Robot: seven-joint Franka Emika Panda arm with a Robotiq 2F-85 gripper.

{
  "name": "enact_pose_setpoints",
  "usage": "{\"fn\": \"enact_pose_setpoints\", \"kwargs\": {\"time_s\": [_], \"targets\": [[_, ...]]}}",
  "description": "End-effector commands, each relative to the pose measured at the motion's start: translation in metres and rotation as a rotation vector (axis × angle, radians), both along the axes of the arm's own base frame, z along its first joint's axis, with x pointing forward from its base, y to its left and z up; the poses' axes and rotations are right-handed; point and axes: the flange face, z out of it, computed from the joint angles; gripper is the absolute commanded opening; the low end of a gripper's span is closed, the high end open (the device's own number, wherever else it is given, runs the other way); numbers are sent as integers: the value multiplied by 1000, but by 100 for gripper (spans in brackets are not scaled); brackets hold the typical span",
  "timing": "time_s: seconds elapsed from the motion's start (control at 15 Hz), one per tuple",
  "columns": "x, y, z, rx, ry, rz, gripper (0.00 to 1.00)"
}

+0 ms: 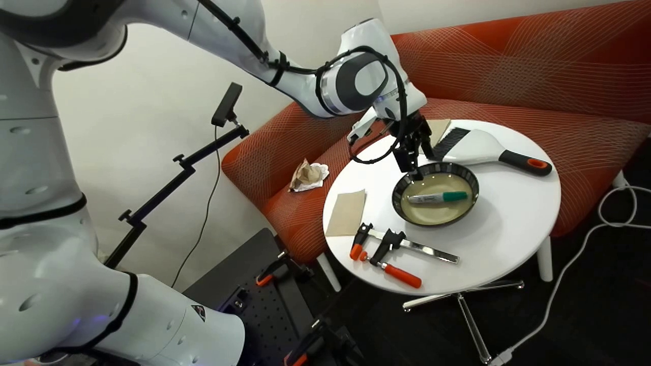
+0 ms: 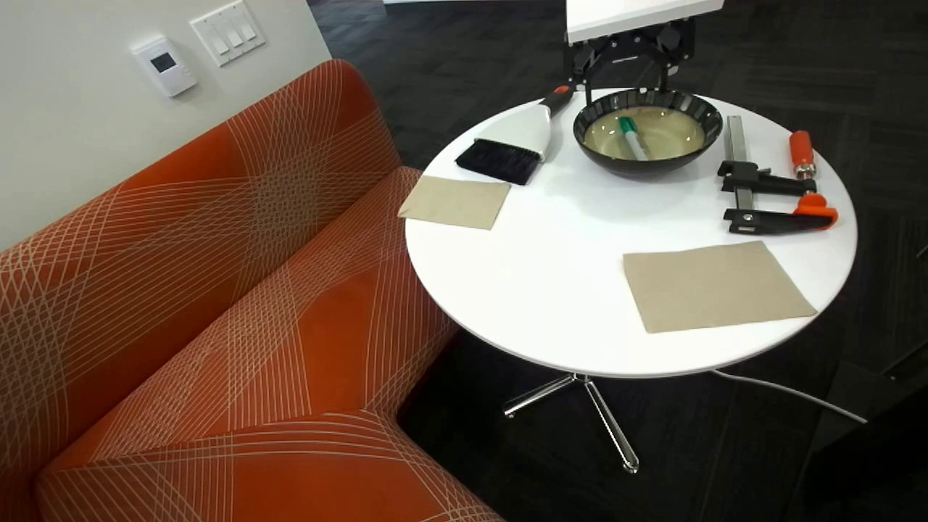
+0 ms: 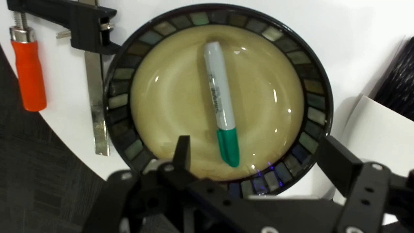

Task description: Pick up the pen from the table and put it in the bowl.

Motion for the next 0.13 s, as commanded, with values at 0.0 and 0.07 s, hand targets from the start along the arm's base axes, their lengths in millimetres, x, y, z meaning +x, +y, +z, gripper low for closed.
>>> {"fn": "enact_pose_setpoints", "kwargs": {"time_s": [0.0,0.07], "targets": [[0,0,0,1,1,1,100],[0,0,0,1,1,1,100]]}}
